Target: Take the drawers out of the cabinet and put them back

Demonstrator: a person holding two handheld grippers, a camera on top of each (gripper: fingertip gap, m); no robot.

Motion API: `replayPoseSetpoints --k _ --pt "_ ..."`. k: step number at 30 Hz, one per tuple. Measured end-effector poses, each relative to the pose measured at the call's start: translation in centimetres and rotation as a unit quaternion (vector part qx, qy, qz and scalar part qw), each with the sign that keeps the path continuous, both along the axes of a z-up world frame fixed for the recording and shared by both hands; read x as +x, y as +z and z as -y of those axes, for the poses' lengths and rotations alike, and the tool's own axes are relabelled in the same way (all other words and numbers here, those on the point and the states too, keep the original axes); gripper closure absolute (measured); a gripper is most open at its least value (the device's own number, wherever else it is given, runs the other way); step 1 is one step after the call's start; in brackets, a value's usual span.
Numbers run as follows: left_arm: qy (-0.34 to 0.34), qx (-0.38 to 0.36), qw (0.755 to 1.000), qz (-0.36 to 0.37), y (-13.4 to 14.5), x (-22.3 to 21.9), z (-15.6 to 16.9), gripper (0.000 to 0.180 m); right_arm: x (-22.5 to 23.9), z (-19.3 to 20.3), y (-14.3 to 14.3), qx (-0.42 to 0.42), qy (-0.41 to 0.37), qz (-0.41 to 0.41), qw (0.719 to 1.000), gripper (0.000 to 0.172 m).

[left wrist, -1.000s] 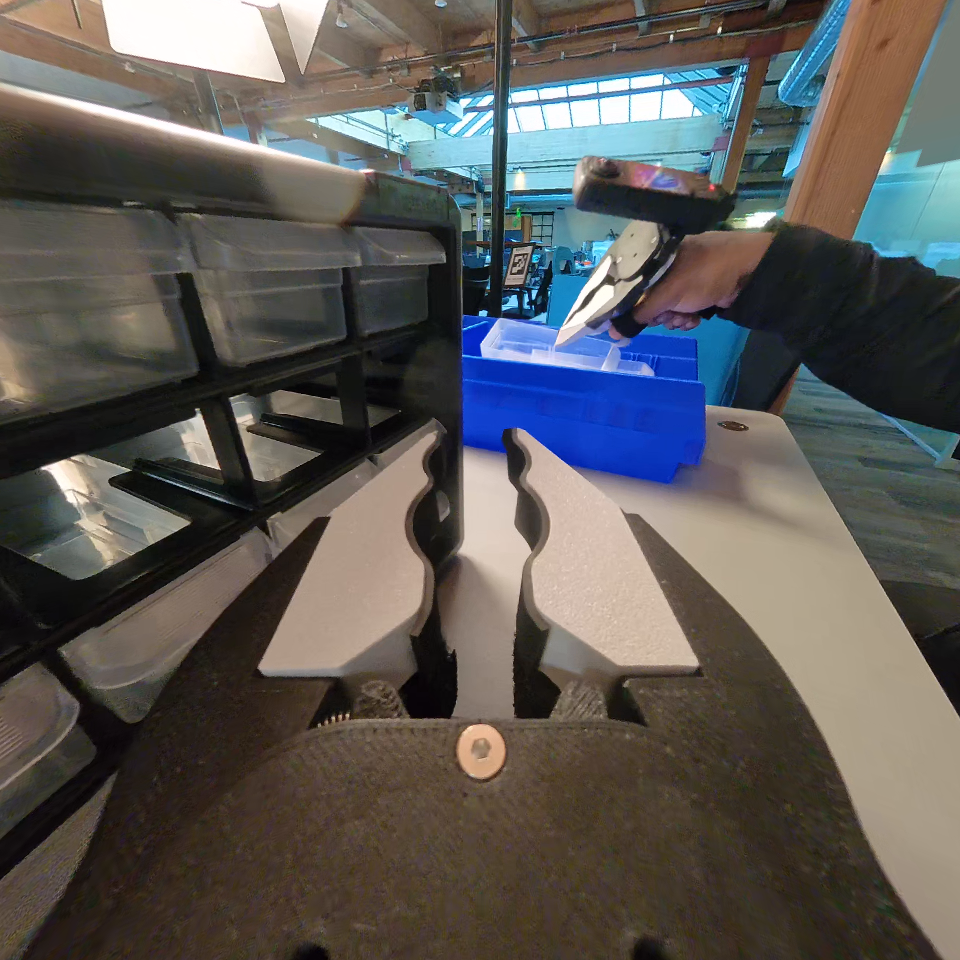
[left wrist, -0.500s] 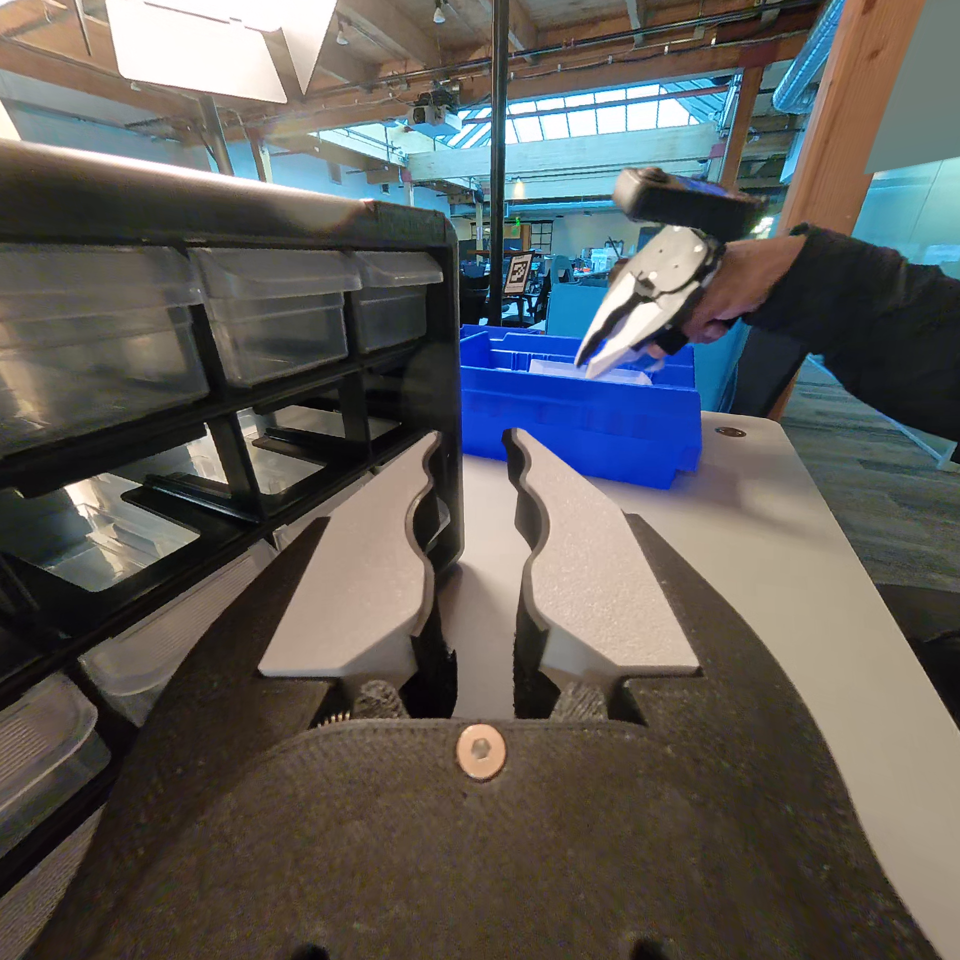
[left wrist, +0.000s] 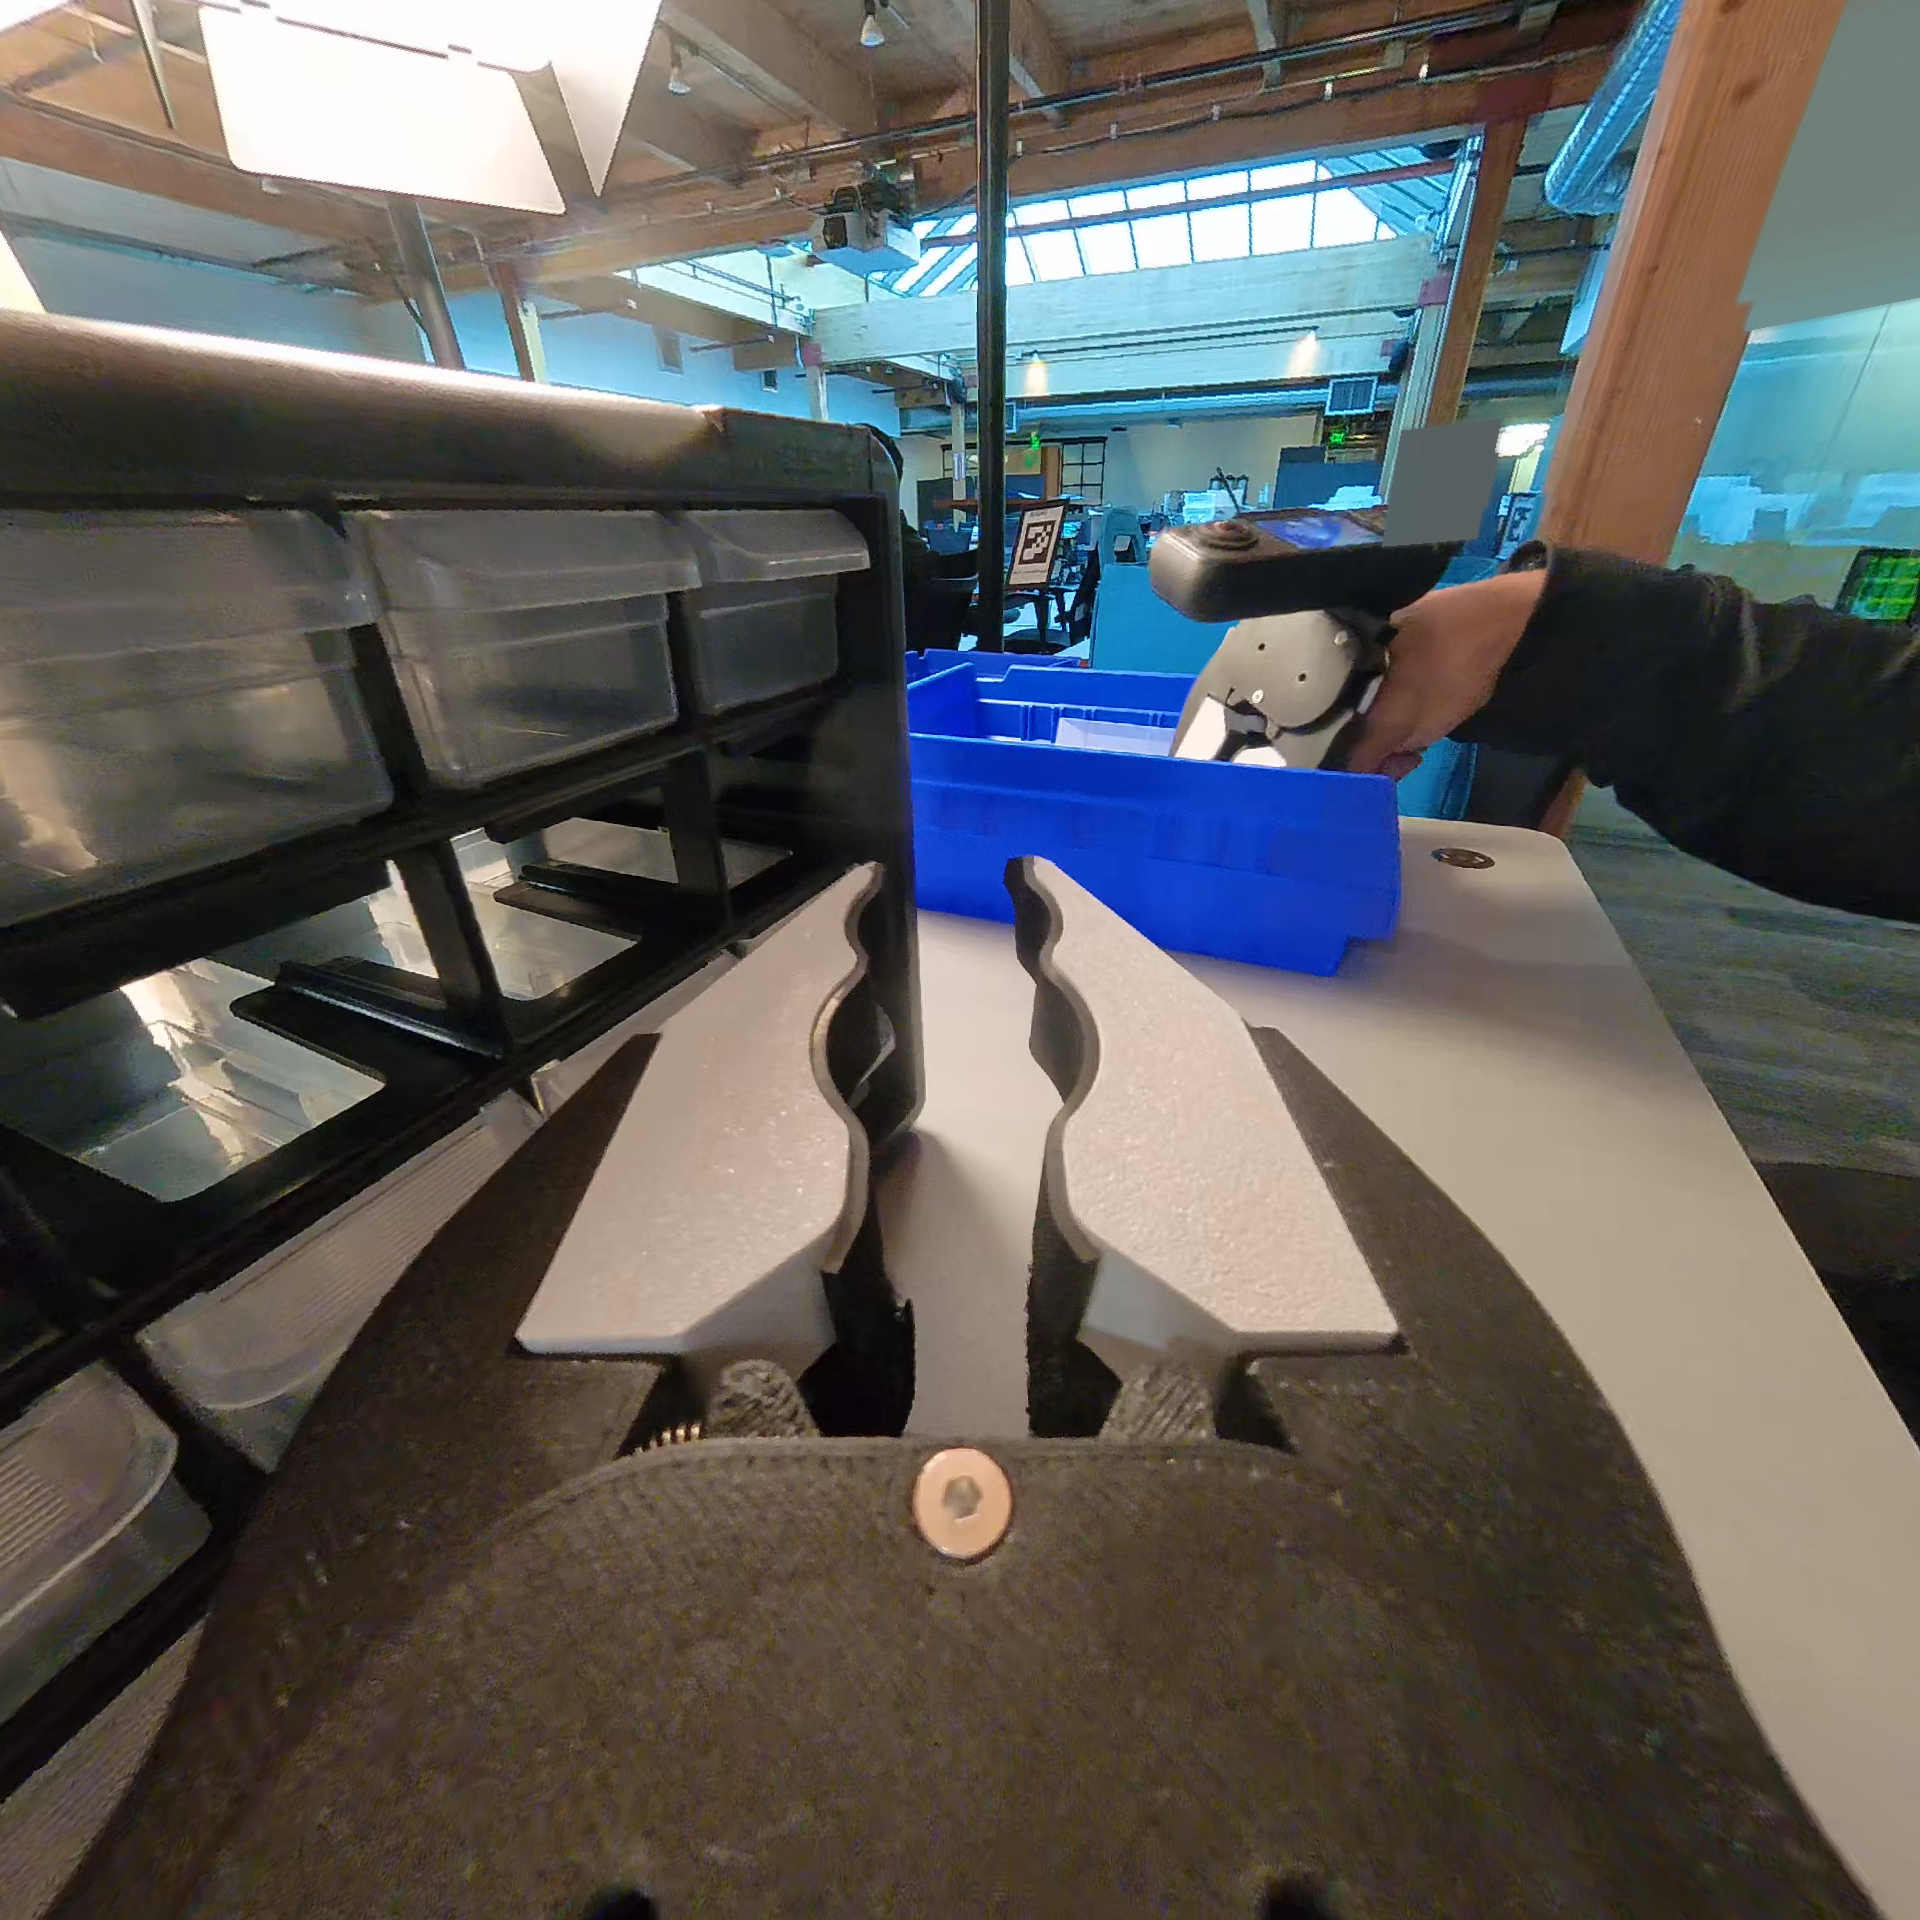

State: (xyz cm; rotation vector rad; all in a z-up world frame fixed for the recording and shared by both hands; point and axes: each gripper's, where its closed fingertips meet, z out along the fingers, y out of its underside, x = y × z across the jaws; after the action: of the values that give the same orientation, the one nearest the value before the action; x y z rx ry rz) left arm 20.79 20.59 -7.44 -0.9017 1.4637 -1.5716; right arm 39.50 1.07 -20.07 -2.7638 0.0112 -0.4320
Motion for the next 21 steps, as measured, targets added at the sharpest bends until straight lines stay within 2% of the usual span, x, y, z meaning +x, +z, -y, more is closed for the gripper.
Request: replayPoseSetpoints --k 4,8,15,17,21 --pt "0.004 -0.002 1.0 0.002 0.2 0.0 -0.3 0.157 -0.2 1.5 0.9 -0.004 -0.008 -0.001 1.0 0.167" --pt "0.0 -0.009 1.0 0.002 0.3 -0.1 -0.3 0.157 1.0 5.0 1.2 -0.058 -0.034 0.04 0.997 0.168" --pt "0.0 0.002 1.0 -0.001 -0.1 0.0 0.0 0.158 4.3 2.9 1.1 -0.037 -0.073 0.068 0.994 0.166" --pt "0.004 0.002 1.0 0.0 0.0 0.0 -0.3 0.157 4.3 2.9 2.2 -0.019 -0.073 0.069 0.995 0.164" --pt "0.005 -0.007 1.0 0.004 0.4 -0.1 -0.6 0.157 4.7 4.3 6.7 0.055 -0.092 0.075 0.991 0.158"
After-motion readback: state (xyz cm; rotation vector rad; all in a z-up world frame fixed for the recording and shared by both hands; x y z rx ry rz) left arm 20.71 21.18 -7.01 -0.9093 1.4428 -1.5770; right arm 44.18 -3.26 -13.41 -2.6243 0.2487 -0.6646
